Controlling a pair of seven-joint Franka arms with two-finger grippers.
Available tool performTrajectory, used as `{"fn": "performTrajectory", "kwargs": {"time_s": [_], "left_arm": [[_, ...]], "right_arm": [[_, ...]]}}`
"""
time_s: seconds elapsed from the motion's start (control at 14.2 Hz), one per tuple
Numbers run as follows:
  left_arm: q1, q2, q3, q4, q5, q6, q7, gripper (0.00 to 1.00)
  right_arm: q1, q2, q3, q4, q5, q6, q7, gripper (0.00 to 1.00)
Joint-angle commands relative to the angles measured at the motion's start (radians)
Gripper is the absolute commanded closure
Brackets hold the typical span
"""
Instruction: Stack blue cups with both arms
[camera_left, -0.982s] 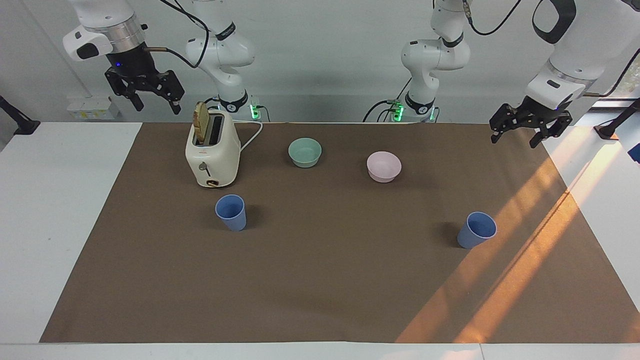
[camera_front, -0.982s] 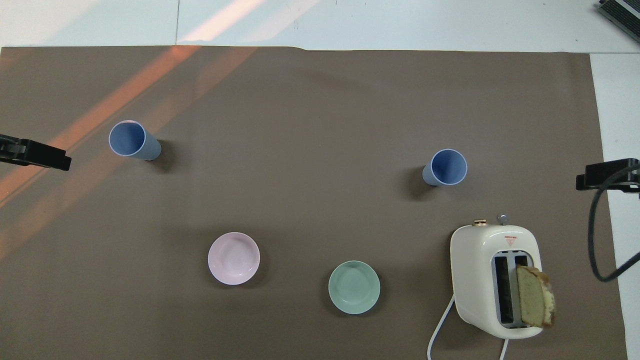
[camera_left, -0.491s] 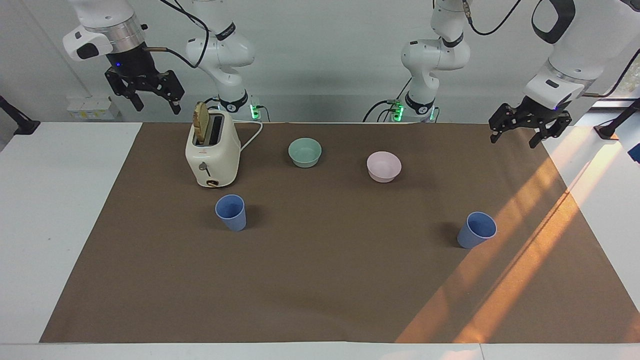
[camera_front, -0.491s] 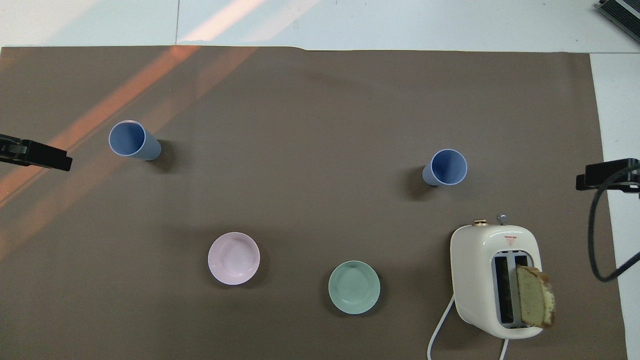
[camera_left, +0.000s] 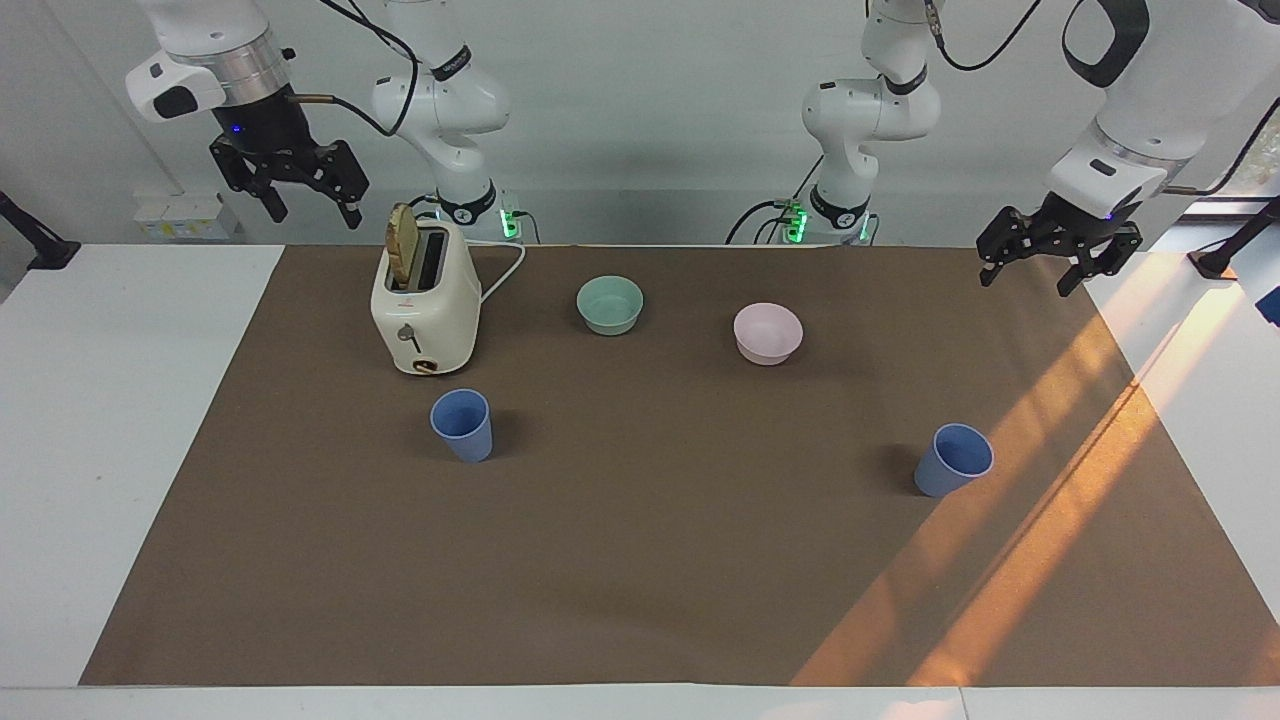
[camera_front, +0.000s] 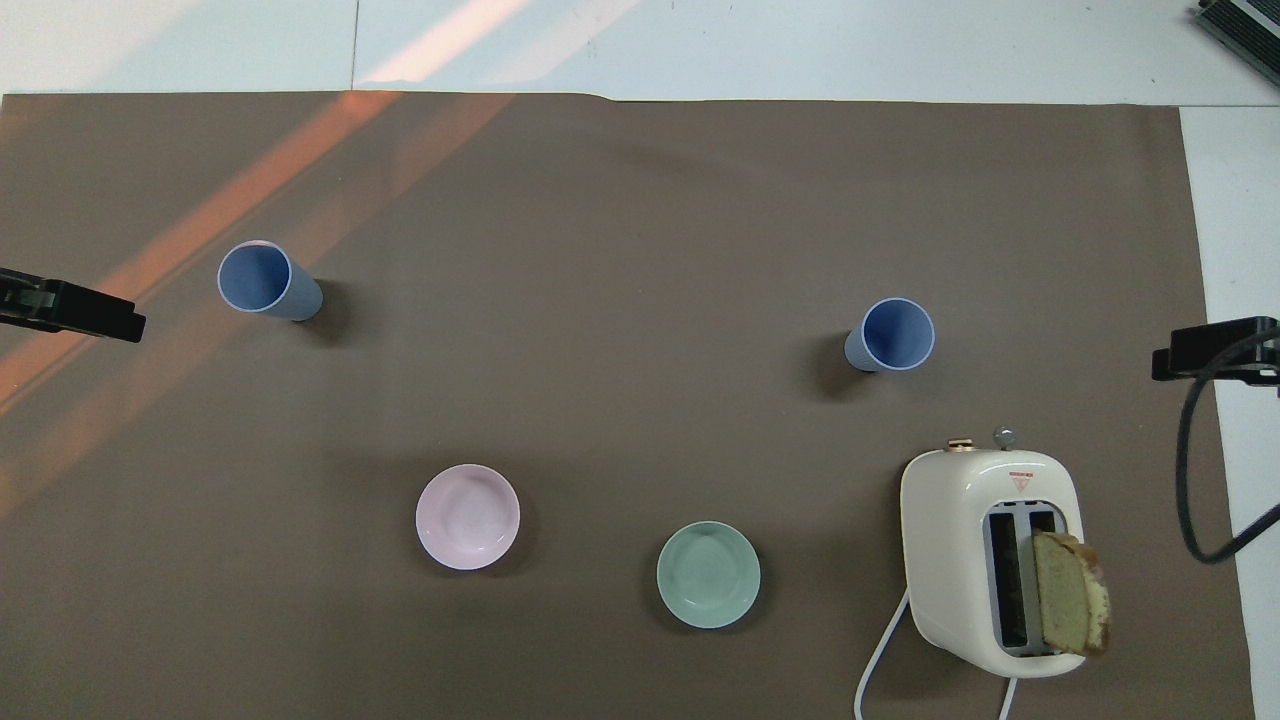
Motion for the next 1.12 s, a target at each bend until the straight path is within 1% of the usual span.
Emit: {"fn": "performTrajectory", "kwargs": {"time_s": [0.0, 0.21, 0.42, 0.49, 0.7, 1.05], "left_arm": [[0.011, 0.007, -0.001, 0.016, 0.007, -0.012, 0.002, 0.0], [0.009, 0.006, -0.001, 0.013, 0.007, -0.014, -0.008, 0.0], [0.009, 0.01, -0.001, 0.01, -0.002, 0.022, 0.004, 0.0], [0.009, 0.016, -0.001, 0.01, -0.004, 0.051, 0.004, 0.0], [0.014, 0.068, 0.0, 0.013, -0.004, 0.146, 0.007, 0.0], [0.055, 0.164, 0.002, 0.01, -0.006, 0.273, 0.031, 0.0]], "right_arm": [[-0.008, -0.014, 0.004, -0.017, 0.006, 0.007, 0.007, 0.0], [-0.008, -0.014, 0.004, -0.017, 0.006, 0.007, 0.007, 0.0], [-0.008, -0.014, 0.004, -0.017, 0.006, 0.007, 0.007, 0.0], [-0.008, -0.014, 0.004, -0.017, 0.006, 0.007, 0.007, 0.0], [-0.008, -0.014, 0.004, -0.017, 0.006, 0.007, 0.007, 0.0], [-0.008, -0.014, 0.003, -0.017, 0.006, 0.007, 0.007, 0.0]]}}
